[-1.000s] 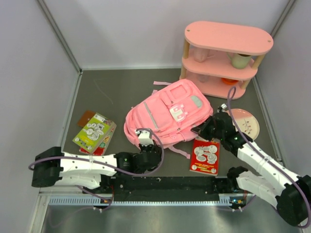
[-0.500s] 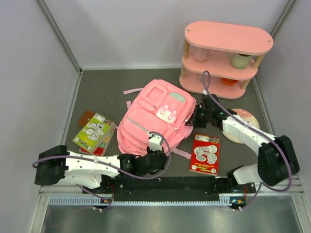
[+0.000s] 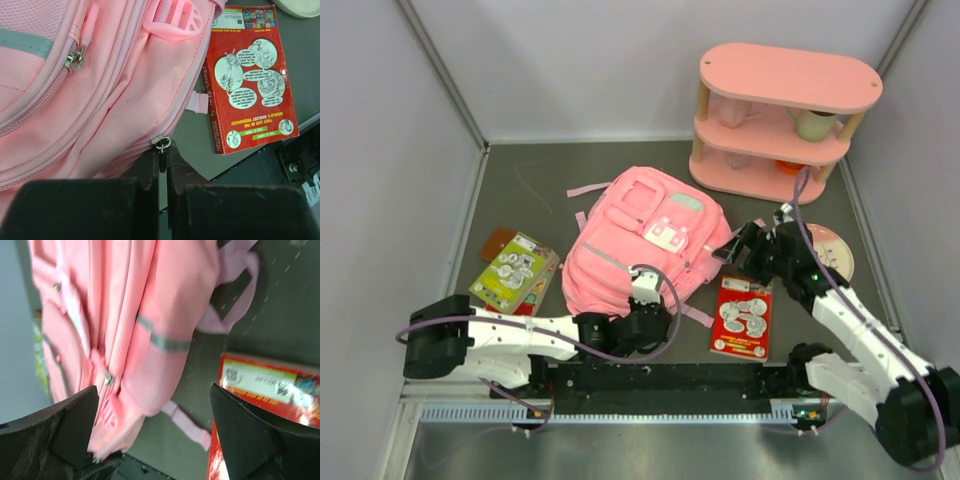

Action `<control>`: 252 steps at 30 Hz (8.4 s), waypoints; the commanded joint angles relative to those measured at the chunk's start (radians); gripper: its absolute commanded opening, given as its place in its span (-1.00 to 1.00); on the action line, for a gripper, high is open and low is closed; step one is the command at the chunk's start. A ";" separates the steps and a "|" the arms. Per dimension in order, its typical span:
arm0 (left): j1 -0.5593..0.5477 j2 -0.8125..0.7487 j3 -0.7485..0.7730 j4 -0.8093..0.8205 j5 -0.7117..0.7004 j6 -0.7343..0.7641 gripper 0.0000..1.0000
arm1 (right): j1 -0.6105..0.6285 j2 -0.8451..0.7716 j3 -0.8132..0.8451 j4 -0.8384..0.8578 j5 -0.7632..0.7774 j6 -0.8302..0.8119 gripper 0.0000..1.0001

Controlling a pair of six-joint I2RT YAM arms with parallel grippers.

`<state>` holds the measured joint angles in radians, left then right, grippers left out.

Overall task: Pack the student bag
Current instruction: Unzip the student bag at the center of the board.

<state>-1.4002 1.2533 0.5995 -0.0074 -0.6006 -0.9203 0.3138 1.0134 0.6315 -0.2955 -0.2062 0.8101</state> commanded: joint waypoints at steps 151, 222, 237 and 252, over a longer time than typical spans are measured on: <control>0.109 -0.241 -0.055 -0.039 0.140 0.190 -1.00 | 0.530 0.119 -0.191 0.550 -0.001 0.655 0.56; 0.274 -0.325 0.000 -0.052 0.291 0.386 -1.00 | 0.639 0.300 -0.072 0.544 0.155 0.808 0.48; 0.199 -0.357 -0.023 -0.170 0.040 0.330 -1.00 | 0.622 0.183 -0.187 0.541 0.346 0.808 -1.00; 0.481 -0.416 0.002 -0.427 -0.148 0.281 -1.00 | 0.565 -0.145 -0.240 0.308 0.401 0.692 -1.00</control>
<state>-1.0382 0.8490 0.5732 -0.2058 -0.3813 -0.6765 0.9237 0.9516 0.4442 0.1699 0.0742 1.5585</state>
